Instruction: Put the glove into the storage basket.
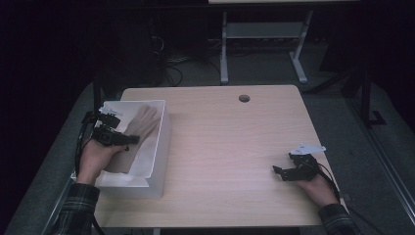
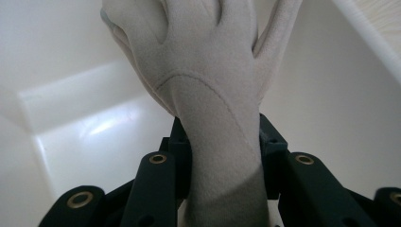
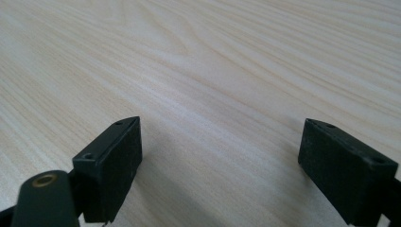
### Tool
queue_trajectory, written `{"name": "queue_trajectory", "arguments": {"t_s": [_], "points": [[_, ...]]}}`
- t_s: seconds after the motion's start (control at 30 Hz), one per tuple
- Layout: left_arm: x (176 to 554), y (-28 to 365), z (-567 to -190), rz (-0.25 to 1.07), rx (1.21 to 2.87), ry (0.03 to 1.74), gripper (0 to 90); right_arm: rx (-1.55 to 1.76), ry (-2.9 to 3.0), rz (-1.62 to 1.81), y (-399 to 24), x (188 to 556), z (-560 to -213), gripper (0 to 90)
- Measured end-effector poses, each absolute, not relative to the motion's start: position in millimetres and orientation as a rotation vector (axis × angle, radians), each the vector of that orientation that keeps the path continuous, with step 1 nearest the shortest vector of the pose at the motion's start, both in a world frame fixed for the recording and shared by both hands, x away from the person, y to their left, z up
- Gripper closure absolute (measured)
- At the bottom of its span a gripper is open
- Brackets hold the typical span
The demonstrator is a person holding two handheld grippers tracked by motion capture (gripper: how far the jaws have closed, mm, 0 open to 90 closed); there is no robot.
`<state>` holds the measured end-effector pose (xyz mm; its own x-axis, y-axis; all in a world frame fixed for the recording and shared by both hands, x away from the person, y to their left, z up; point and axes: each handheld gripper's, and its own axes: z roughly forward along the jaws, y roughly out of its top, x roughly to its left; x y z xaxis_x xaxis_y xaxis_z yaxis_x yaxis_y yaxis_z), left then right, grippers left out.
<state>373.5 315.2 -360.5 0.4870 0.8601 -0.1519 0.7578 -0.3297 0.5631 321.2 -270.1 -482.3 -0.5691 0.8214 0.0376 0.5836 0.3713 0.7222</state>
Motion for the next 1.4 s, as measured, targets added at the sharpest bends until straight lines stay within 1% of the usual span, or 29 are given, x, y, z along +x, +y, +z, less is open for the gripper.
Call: {"name": "queue_trajectory", "arguments": {"t_s": [0.2,0.53,0.9,0.97,1.07,1.13,1.3,1.4], "points": [[379,313,-390,0.198,2.167,1.360,66.3,1.232,2.308,1.013,-270,321,-482,14.1],[381,309,-421,0.165,2.196,1.389,65.5,1.232,2.308,1.013,-270,321,-482,14.1],[380,310,-430,0.168,2.211,1.406,62.7,1.232,2.308,1.013,-270,321,-482,14.1],[380,310,-431,0.166,2.217,1.414,58.4,1.232,2.308,1.013,-270,321,-482,14.1],[381,310,-433,0.185,2.211,1.431,47.0,1.232,2.308,1.013,-270,321,-482,14.1],[381,309,-434,0.194,2.207,1.440,42.7,1.232,2.308,1.013,-270,321,-482,14.1],[382,307,-435,0.212,2.216,1.431,27.4,1.232,2.308,1.013,-270,321,-482,14.1],[381,307,-433,0.222,2.227,1.418,22.0,1.233,2.308,1.013,-270,321,-482,14.1]]}}
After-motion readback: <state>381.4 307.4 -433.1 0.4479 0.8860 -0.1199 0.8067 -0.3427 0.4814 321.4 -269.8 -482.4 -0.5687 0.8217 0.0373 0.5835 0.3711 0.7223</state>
